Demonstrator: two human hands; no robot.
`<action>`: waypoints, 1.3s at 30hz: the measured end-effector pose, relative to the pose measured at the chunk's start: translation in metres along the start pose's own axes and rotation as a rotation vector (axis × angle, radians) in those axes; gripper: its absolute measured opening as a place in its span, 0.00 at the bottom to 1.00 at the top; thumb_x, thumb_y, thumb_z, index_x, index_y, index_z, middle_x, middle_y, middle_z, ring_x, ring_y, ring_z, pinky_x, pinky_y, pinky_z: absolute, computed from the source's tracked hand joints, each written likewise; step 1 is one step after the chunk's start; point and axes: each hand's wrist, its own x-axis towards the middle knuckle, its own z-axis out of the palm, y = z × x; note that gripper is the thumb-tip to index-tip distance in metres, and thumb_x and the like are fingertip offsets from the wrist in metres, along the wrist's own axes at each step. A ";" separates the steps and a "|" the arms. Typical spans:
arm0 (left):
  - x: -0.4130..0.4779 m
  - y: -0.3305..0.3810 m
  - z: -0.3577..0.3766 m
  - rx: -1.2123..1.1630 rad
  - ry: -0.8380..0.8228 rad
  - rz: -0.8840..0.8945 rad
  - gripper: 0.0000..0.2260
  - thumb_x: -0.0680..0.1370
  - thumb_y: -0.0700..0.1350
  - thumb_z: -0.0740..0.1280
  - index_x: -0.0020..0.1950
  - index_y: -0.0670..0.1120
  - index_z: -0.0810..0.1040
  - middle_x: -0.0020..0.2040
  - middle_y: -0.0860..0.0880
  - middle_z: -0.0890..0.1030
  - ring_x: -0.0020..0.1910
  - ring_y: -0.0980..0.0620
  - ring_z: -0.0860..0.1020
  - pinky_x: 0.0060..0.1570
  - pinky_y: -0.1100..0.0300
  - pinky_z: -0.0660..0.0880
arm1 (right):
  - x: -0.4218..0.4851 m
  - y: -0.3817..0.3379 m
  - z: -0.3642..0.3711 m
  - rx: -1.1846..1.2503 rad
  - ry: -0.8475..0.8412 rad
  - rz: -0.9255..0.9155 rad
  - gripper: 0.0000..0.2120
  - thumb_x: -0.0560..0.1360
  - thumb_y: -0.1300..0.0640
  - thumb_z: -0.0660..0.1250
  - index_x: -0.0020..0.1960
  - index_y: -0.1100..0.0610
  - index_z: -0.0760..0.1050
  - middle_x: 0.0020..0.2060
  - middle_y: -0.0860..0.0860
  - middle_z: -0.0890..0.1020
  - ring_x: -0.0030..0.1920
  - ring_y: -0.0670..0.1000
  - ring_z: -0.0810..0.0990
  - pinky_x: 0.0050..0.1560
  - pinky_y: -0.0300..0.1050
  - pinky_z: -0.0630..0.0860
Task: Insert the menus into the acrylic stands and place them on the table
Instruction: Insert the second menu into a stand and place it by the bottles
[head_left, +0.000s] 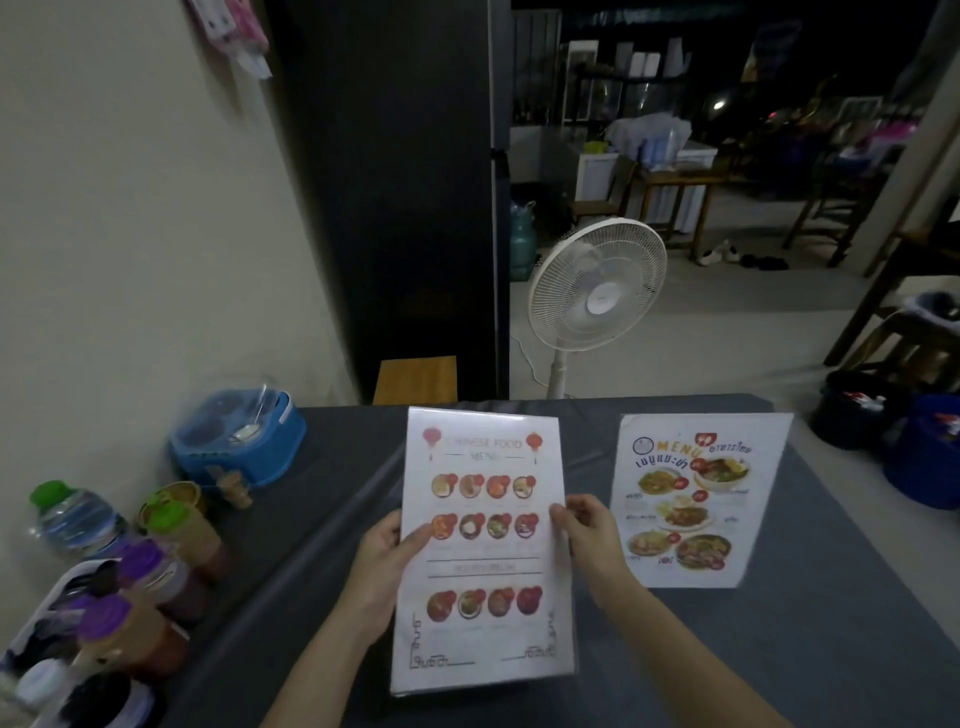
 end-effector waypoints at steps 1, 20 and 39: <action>0.002 -0.002 -0.003 0.022 0.031 0.010 0.11 0.76 0.39 0.68 0.58 0.42 0.79 0.52 0.39 0.85 0.50 0.39 0.84 0.54 0.37 0.79 | -0.002 -0.006 -0.001 -0.004 -0.015 -0.025 0.08 0.77 0.57 0.65 0.52 0.61 0.74 0.46 0.55 0.83 0.47 0.53 0.83 0.42 0.43 0.78; 0.052 0.006 0.019 0.120 0.152 0.109 0.09 0.76 0.37 0.68 0.55 0.42 0.77 0.51 0.45 0.85 0.51 0.45 0.84 0.48 0.48 0.81 | 0.021 -0.041 -0.016 -0.022 0.100 -0.220 0.04 0.76 0.55 0.66 0.50 0.55 0.75 0.47 0.51 0.82 0.49 0.52 0.82 0.52 0.53 0.81; 0.084 -0.003 0.032 0.221 0.148 0.226 0.08 0.78 0.36 0.66 0.56 0.41 0.78 0.50 0.48 0.84 0.48 0.52 0.83 0.38 0.64 0.78 | 0.027 -0.021 -0.024 -0.121 0.252 -0.210 0.03 0.76 0.62 0.65 0.45 0.54 0.74 0.43 0.47 0.81 0.46 0.47 0.80 0.47 0.45 0.80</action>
